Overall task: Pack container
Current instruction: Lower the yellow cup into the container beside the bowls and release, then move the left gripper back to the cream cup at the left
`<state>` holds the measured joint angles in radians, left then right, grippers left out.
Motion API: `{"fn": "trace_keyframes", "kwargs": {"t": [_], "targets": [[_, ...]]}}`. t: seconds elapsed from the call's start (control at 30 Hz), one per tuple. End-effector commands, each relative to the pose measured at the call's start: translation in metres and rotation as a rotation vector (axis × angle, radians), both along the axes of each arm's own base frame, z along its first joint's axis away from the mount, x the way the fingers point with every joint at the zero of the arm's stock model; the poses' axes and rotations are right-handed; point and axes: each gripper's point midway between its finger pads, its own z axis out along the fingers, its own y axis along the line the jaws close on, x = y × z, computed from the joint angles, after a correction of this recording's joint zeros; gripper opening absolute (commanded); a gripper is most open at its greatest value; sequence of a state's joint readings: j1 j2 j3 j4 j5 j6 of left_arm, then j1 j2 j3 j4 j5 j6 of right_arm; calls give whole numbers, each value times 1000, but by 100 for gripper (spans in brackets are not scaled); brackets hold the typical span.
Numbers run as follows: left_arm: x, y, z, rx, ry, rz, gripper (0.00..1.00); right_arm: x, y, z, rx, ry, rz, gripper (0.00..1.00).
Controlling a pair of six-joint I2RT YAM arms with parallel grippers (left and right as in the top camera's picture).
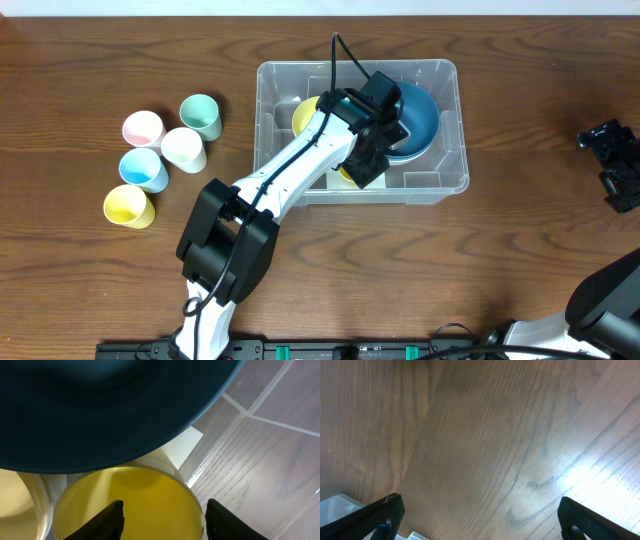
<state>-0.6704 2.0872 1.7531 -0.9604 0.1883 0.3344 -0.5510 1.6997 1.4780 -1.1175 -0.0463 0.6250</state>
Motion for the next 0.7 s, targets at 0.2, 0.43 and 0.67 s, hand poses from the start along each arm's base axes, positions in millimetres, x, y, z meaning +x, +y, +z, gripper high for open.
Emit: {"fn": "trace_keyframes", "kwargs": {"t": [0.2,0.43,0.67], "targets": [[0,1,32,-19,-56,-6,60,-1,-3,0,2,0,-21,99],[-2,7,100,-111,-187,4,65,-1,-3,0,2,0,-21,99],[17,55,150,-78,-345,235,65,-1,-3,0,2,0,-21,99]]}}
